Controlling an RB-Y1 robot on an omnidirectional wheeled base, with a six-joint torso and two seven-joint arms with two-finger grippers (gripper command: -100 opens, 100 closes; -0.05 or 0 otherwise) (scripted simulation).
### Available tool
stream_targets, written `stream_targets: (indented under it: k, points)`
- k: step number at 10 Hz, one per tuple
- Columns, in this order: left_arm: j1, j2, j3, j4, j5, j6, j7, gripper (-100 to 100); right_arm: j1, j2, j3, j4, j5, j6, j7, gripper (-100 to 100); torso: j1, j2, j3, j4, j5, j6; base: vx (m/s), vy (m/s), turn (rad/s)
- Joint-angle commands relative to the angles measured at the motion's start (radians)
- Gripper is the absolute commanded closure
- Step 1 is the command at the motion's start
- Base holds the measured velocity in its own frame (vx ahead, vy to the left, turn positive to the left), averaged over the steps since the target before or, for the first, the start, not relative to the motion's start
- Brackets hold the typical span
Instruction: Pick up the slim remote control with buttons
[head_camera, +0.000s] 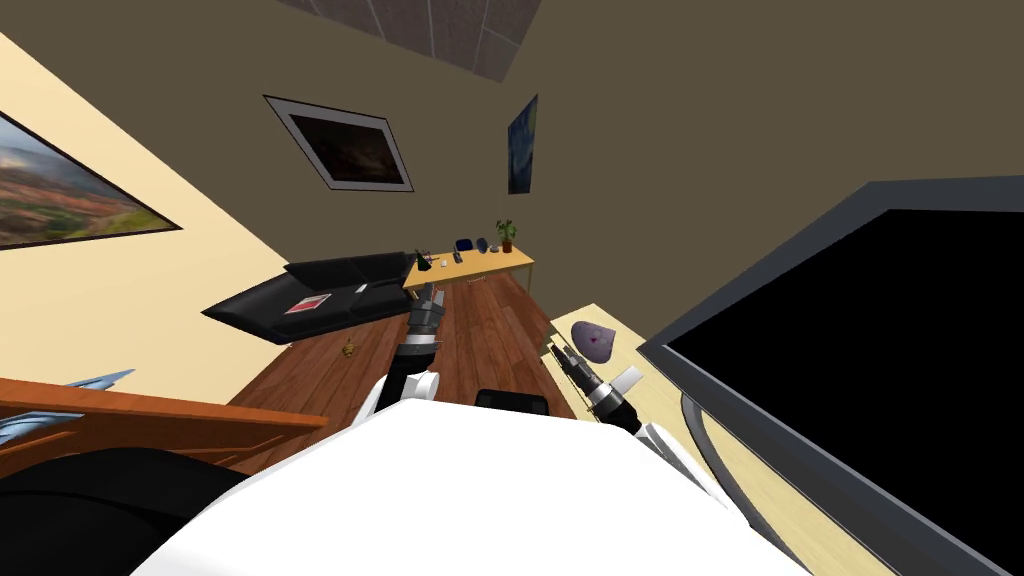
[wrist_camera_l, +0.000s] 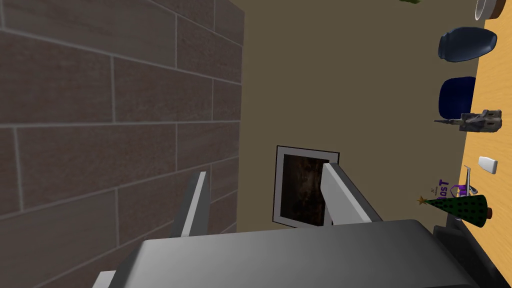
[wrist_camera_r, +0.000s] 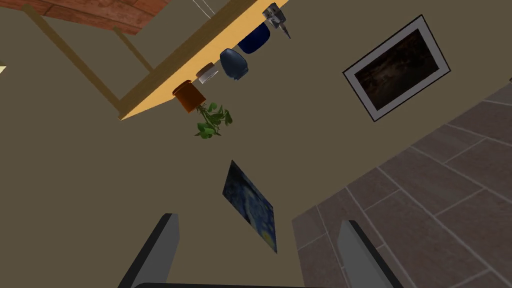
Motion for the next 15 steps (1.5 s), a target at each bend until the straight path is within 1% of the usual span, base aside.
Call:
stream_targets:
  k: [1,2,3,4,5,6,7,8,9,10,11,12,13,14,15]
  points:
    - [0.000,0.000,0.000,0.000,0.000,0.000,0.000,0,0.023,-0.047,0.026,0.017,0.050,0.006,0.008,-100,0.000,0.000,0.000,0.000,0.000,0.000,0.019,0.008,0.243]
    - [0.000,0.000,0.000,0.000,0.000,0.000,0.000,0,0.023,-0.047,0.026,0.017,0.080,0.006,0.008,-100,0.000,0.000,0.000,0.000,0.000,-0.001,0.015,-0.001,0.112]
    - [0.000,0.000,0.000,0.000,0.000,0.000,0.000,0,0.037,-0.084,0.045,0.045,0.114,0.004,0.015,-100,0.000,0.000,0.000,0.000,0.000,0.000,0.020,0.000,0.233]
    - [0.000,0.000,0.000,0.000,0.000,0.000,0.000,0,0.037,-0.085,0.045,0.045,0.142,0.004,0.015,-100,-0.001,0.000,0.000,0.000,0.000,-0.001,0.017,-0.008,0.117]
    - [0.000,0.000,0.000,0.000,0.000,0.000,0.000,0,0.050,-0.122,0.063,0.072,0.174,0.001,0.022,-100,-0.001,0.000,0.000,0.000,0.000,0.000,0.018,-0.005,0.236]
    - [0.000,0.000,0.000,0.000,0.000,0.000,0.000,0,0.050,-0.122,0.063,0.072,0.201,0.001,0.022,-100,-0.001,0.000,0.000,0.000,0.000,0.000,0.017,-0.012,0.115]
    - [0.000,0.000,0.000,0.000,0.000,0.000,0.000,0,0.050,-0.122,0.063,0.072,0.210,0.001,0.022,-100,-0.001,0.000,0.000,0.000,0.000,0.000,0.009,-0.008,-0.014]
    - [0.000,0.000,0.000,0.000,0.000,0.000,0.000,0,0.063,-0.158,0.080,0.101,0.250,-0.002,0.028,-100,-0.001,0.000,0.000,0.000,0.000,0.000,0.016,-0.005,0.214]
    - [0.000,0.000,0.000,0.000,0.000,0.000,0.000,0,0.063,-0.158,0.080,0.101,0.278,-0.002,0.028,-100,-0.001,0.000,0.000,0.000,0.000,0.000,0.017,-0.016,0.153]
    - [0.000,0.000,0.000,0.000,0.000,0.000,0.000,0,0.075,-0.192,0.095,0.129,0.309,-0.005,0.034,-100,-0.001,0.000,0.000,0.000,0.000,0.000,0.017,-0.023,0.235]
    - [0.000,0.000,0.000,0.000,0.000,0.000,0.000,0,0.075,-0.192,0.095,0.129,0.340,-0.005,0.034,-100,-0.002,0.000,0.000,0.000,0.000,0.000,0.015,-0.027,0.121]
    - [0.000,0.000,0.000,0.000,0.000,0.000,0.000,0,0.088,-0.225,0.109,0.156,0.372,-0.008,0.040,-100,-0.002,0.000,0.000,0.000,0.000,0.000,0.019,-0.035,0.233]
    - [0.000,0.000,0.000,0.000,0.000,0.000,0.000,0,0.088,-0.225,0.109,0.156,0.403,-0.008,0.040,-100,-0.003,0.000,0.000,0.000,-0.001,0.000,0.014,-0.035,0.126]
    - [0.000,0.000,0.000,0.000,0.000,0.000,0.000,0,0.088,-0.225,0.109,0.156,0.419,-0.008,0.040,-100,-0.003,0.000,0.000,0.000,-0.001,0.000,0.005,-0.015,-0.017]
    - [0.000,0.000,0.000,0.000,0.000,0.000,0.000,0,0.099,-0.257,0.121,0.184,0.457,-0.012,0.045,-100,-0.001,0.000,0.000,0.000,0.000,0.001,0.009,-0.020,0.223]
